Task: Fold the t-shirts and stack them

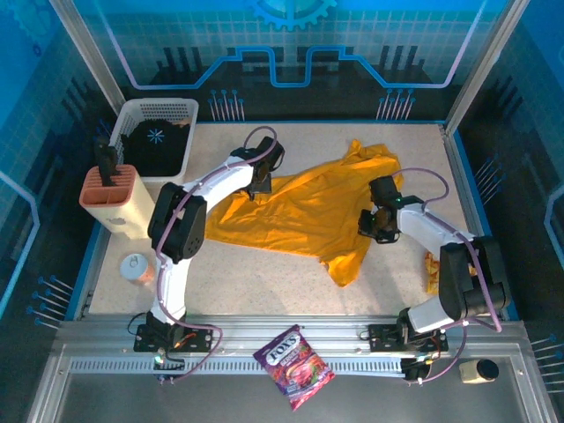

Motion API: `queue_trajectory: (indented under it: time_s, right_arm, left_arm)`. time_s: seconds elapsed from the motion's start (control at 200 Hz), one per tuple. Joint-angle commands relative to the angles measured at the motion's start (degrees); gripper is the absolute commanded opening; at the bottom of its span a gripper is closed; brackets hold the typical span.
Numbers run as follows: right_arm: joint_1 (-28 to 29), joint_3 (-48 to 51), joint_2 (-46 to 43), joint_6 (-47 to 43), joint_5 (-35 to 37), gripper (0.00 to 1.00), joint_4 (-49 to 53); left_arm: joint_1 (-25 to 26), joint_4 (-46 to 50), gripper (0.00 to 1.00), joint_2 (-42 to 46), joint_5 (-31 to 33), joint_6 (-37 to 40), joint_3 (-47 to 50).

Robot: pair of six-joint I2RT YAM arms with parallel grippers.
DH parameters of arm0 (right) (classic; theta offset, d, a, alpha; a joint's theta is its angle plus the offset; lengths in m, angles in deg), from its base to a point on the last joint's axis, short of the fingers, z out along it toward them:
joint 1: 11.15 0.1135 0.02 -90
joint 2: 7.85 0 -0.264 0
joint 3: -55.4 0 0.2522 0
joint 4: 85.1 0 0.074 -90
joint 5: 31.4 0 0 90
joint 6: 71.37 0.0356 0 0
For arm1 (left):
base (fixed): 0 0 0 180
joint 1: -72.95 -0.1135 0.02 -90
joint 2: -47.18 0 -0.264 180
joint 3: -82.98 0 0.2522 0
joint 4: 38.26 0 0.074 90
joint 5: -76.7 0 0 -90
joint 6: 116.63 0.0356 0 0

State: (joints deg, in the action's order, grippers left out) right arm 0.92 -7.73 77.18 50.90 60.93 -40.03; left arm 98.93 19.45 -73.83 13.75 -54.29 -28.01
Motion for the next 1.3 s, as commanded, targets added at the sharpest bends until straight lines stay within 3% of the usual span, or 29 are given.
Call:
queue_trajectory:
  time_s: [0.0,0.18,0.48,0.946,1.046,1.241,1.296]
  right_arm:
    - [1.3,0.6,1.1,1.2,-0.8,0.18,-1.3]
    - [1.6,0.3,1.8,1.0,-0.8,0.16,-1.3]
    - [1.6,0.1,2.2,0.2,-0.7,0.12,-0.6]
    - [1.6,0.2,2.1,-0.3,-1.0,0.10,-0.3]
    - [1.6,0.2,2.1,-0.2,-1.0,0.10,-0.4]
    - [1.7,0.3,2.1,-0.2,-1.0,0.09,-0.4]
    - [1.6,0.3,2.2,-0.2,-1.0,0.09,-0.5]
  left_arm:
    - [-0.6,-0.7,0.61,-1.5,-1.5,0.0,-2.2]
    - [-0.6,-0.8,0.57,-4.4,-2.2,-0.4,-5.5]
    - [-1.3,-0.6,0.40,-8.3,-1.6,-1.6,-8.7]
    - [-2.6,-2.5,0.36,-10.1,-2.7,-2.6,-7.1]
    - [-2.7,-3.0,0.30,-9.9,-2.8,-2.8,-6.5]
    - [-2.8,-3.9,0.00,-8.8,-2.7,-3.0,-5.6]
    - [-2.8,-4.1,0.00,-8.3,-2.6,-3.0,-5.3]
